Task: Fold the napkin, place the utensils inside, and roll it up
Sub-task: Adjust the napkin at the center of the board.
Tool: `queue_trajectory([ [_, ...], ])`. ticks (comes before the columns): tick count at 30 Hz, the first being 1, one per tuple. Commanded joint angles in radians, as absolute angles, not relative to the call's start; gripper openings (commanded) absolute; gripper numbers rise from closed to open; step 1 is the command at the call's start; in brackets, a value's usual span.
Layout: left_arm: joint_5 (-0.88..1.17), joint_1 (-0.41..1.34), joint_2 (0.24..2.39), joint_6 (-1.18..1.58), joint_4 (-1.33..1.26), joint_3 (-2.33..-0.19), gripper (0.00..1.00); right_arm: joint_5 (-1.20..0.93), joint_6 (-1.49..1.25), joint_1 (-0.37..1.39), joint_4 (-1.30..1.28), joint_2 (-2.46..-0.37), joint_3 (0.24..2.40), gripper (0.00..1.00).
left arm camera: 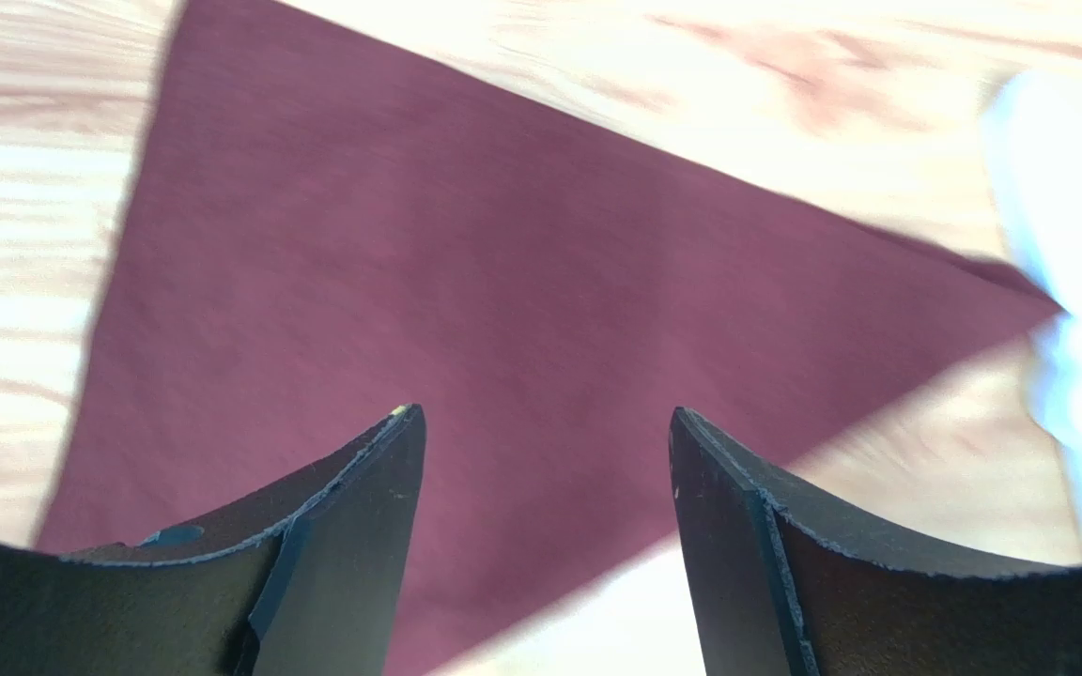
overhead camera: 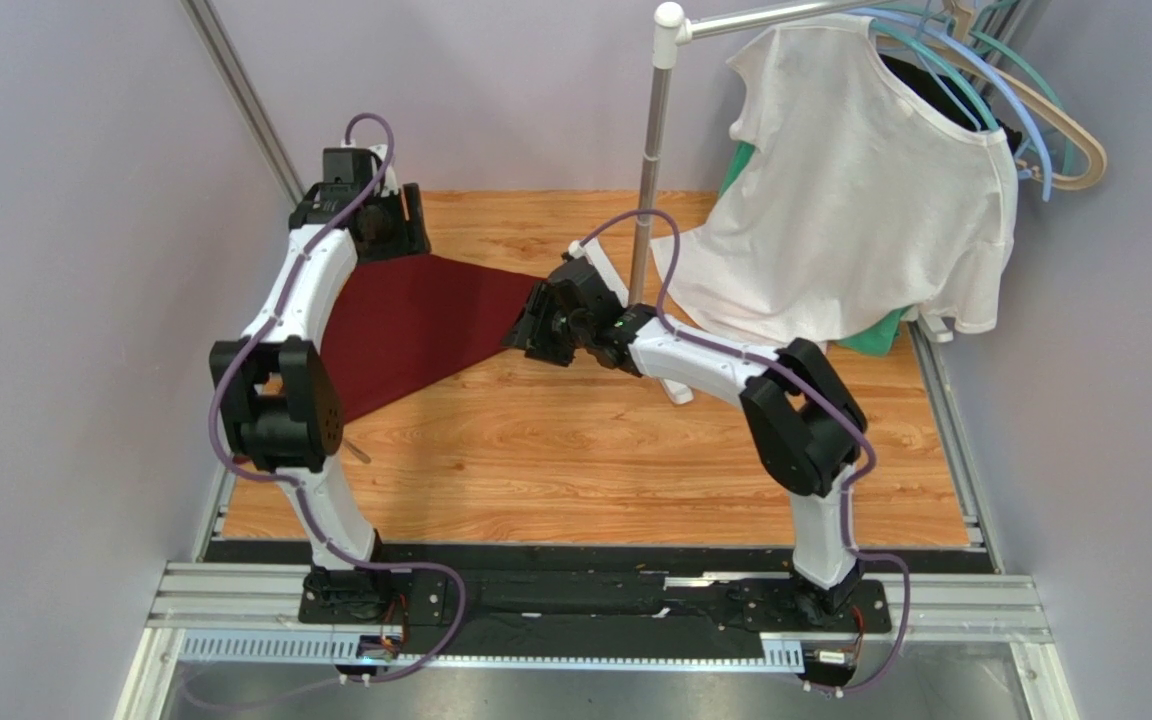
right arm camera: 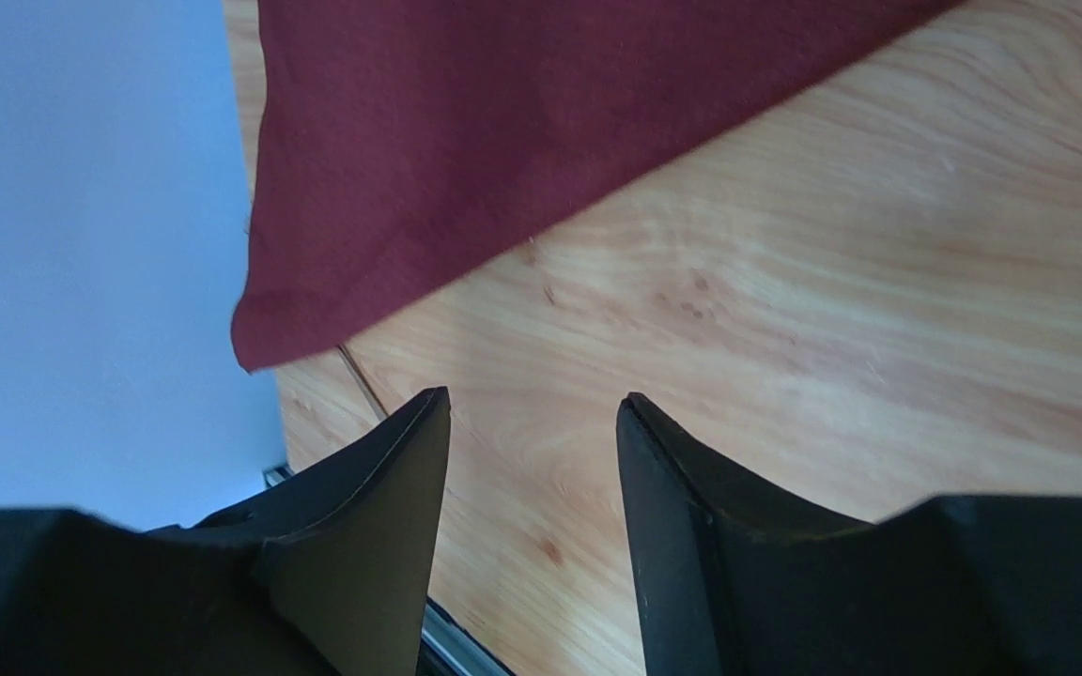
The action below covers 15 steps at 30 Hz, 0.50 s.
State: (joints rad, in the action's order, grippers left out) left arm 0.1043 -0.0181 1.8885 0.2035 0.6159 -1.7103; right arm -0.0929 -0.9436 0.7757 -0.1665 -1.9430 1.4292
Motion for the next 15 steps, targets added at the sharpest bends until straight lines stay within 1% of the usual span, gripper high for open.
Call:
queue_trajectory([
  [1, 0.127, -0.005, 1.729, 0.255, 0.666, -1.648, 0.73, -0.095, -1.153, 0.775, -0.086, -2.084, 1.543, 0.5],
  [6, 0.207, -0.003, 1.645, 0.209, 0.755, -1.641, 0.73, -0.075, -1.252, 0.784, -0.083, -2.175, 1.597, 0.48],
  [10, 0.227, -0.005, 1.571, 0.219, 0.713, -1.559, 0.74, -0.028, -1.299, 0.792, -0.095, -2.21, 1.601, 0.47],
  [14, 0.259, -0.003, 1.549, 0.224, 0.723, -1.571, 0.74, -0.002, -1.373, 0.792, -0.072, -2.246, 1.591, 0.45],
  [15, 0.264, -0.003, 1.545, 0.225, 0.719, -1.568, 0.74, 0.035, -1.387, 0.793, -0.066, -2.252, 1.588, 0.45],
])
